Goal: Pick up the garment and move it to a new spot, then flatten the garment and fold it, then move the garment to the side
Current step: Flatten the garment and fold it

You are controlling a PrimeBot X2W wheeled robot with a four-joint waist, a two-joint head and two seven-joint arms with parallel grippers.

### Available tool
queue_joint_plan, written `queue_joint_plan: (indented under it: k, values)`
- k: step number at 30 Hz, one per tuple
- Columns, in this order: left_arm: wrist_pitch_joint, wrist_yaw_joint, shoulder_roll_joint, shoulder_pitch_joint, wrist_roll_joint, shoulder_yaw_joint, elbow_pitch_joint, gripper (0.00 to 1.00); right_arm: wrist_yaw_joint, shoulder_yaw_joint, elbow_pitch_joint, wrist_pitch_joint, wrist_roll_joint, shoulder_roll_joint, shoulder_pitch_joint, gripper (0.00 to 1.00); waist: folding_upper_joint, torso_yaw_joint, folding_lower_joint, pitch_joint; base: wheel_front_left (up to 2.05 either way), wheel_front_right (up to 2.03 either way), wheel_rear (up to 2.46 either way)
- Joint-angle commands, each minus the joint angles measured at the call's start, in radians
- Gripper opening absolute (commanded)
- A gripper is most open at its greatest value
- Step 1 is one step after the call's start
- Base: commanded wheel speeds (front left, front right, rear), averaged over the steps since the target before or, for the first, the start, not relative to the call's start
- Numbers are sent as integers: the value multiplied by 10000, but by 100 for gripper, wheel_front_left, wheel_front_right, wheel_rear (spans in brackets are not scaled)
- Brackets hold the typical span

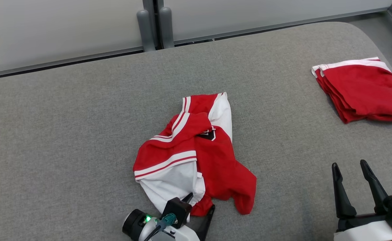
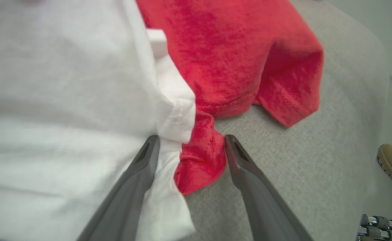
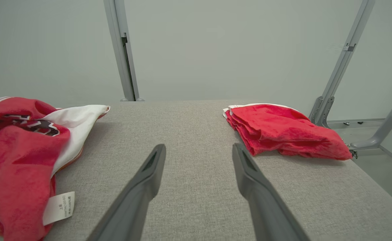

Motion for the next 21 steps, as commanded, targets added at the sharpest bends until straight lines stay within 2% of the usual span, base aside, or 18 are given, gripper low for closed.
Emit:
queue_joint_plan:
  k: [1, 2, 3, 4, 7, 11, 17, 18, 21]
  values:
    - [21, 147, 75, -160, 105, -36, 453, 100, -3, -34, 31, 1, 32, -42, -103, 100, 0, -118, 0, 121, 0, 0, 0]
    - [-45, 164, 93, -221, 104, -43, 621, 70, -3, -44, 39, 1, 28, -42, -120, 100, 0, -116, 0, 132, 0, 0, 0]
    - [-106, 155, 105, -289, 78, -46, 752, 14, -3, -49, 47, 1, 15, -42, -151, 100, 0, -104, 0, 126, 0, 0, 0]
    - [-189, 127, 99, -325, -38, -16, 810, 0, -3, -63, 49, 1, -1, -42, -167, 100, 0, -78, 0, 107, 0, 0, 0]
    - [-335, -1, 82, -396, -365, 149, 775, 0, -3, -92, 57, 1, -51, -41, -152, 100, 0, 48, 0, -9, 0, 0, 0]
    - [-474, 188, 373, -228, -874, 811, -62, 0, -3, -221, 97, -1, -89, -41, 13, 100, 0, 273, 0, -249, 0, 0, 0]
    - [-159, 765, 1392, 230, -1676, 2222, -2259, 0, -3, -196, 138, -1, -2, -41, 200, 100, 0, 535, 0, -589, 0, 0, 0]
    - [-159, 765, 1392, 230, -1676, 2222, -2259, 0, -3, -196, 138, -1, -2, -41, 200, 100, 0, 535, 0, -589, 0, 0, 0]
    - [75, 1024, 2022, 213, -1839, 2925, -2939, 0, -3, -56, 175, 1, 33, -41, 209, 100, 0, 571, 0, -657, 0, 0, 0]
